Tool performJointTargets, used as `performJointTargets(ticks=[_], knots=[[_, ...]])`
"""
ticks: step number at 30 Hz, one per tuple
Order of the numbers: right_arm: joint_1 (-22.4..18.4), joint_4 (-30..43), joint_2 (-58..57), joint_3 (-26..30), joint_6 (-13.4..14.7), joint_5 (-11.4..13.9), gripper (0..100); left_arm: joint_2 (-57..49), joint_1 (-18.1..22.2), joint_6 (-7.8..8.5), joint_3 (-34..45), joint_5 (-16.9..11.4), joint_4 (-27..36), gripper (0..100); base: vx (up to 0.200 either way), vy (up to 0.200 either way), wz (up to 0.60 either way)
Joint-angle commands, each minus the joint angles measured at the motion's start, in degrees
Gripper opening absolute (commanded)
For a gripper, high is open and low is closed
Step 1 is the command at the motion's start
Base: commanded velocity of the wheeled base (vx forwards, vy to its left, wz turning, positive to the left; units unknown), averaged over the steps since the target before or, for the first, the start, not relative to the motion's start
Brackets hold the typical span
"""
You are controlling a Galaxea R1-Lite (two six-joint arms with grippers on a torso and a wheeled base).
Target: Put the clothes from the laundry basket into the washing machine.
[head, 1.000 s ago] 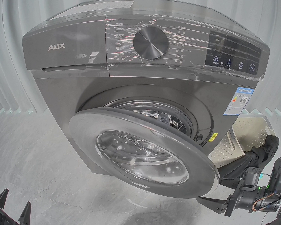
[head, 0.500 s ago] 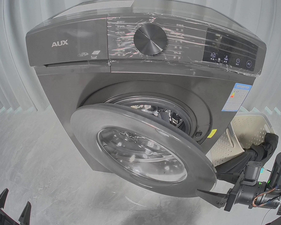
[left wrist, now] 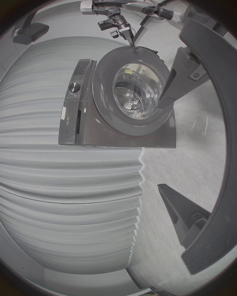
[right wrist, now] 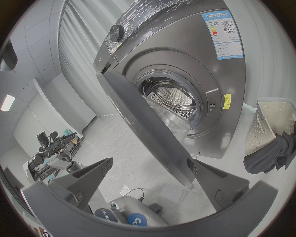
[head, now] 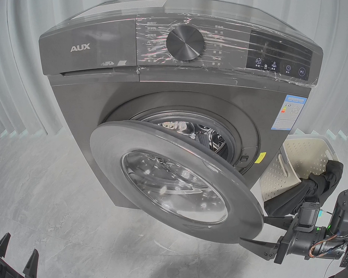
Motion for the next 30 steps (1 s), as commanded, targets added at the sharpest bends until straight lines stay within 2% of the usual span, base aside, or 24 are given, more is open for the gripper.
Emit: performJointTargets(ticks=[1,4,15,20,22,29,30], knots=[[-0.4,-0.6,0.7,-1.8,-0.2,0.0,100,-0.9,0.0,-0.02,0.8,0.0,0.0,100,-0.2,0.0,0.0],[-0.4,-0.7,2.6,-3.2,-0.1,0.0,100,-0.9,0.0,-0.02,0.8,0.0,0.0,100,-0.2,0.0,0.0],[1.5,-1.7,4.0,-1.7,0.0,0.1,100,-0.9,0.0,-0.02,0.8,0.0,0.0,100,0.0,0.0,0.0],[3.2,-4.6,1.4,0.8,0.2,2.6,100,-0.9,0.0,-0.02,0.8,0.0,0.0,100,0.0,0.0,0.0],[3.5,-5.0,1.0,1.0,0.5,2.9,100,-0.9,0.0,-0.02,0.8,0.0,0.0,100,0.0,0.0,0.0],[1.8,-6.4,-3.4,-0.7,0.8,2.9,100,-0.9,0.0,0.07,0.8,0.0,0.0,100,0.0,0.0,0.0],[0.2,-6.5,-4.4,-1.5,1.2,2.9,100,-0.9,0.0,0.07,0.8,0.0,0.0,100,0.0,0.0,0.0]])
